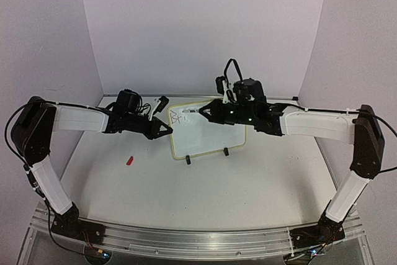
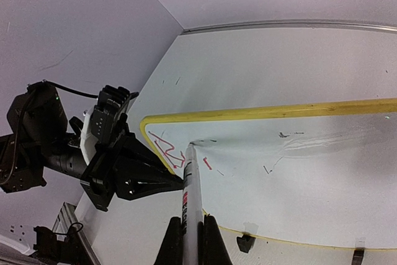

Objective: Write a sentence on the whiteboard

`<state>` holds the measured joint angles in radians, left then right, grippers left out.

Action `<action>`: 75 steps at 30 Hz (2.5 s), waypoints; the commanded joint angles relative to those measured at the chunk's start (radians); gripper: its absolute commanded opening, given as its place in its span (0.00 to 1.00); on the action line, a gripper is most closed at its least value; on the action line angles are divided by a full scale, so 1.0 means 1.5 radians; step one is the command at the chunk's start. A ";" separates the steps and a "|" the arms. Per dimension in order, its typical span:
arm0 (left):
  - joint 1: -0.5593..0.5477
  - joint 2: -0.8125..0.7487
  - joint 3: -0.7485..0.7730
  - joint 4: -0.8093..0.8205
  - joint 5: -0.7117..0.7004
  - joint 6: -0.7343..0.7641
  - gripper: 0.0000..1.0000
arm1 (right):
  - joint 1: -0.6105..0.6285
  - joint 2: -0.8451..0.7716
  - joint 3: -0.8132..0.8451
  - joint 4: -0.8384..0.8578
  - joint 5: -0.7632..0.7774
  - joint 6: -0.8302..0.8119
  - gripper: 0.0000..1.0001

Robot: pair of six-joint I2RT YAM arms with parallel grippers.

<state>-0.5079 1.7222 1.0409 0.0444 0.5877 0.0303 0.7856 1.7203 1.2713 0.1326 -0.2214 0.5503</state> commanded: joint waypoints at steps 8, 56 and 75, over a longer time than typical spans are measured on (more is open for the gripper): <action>0.003 0.011 0.022 -0.010 -0.051 0.024 0.00 | -0.003 0.008 0.000 0.007 0.031 0.001 0.00; 0.003 0.016 0.021 -0.011 -0.056 0.017 0.00 | -0.029 -0.087 -0.084 0.000 -0.059 -0.026 0.00; 0.003 0.014 0.023 -0.011 -0.055 0.018 0.00 | -0.031 -0.044 -0.052 0.022 -0.031 -0.022 0.00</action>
<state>-0.5098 1.7329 1.0473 0.0456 0.5831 0.0296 0.7395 1.6527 1.1504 0.1155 -0.2987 0.5091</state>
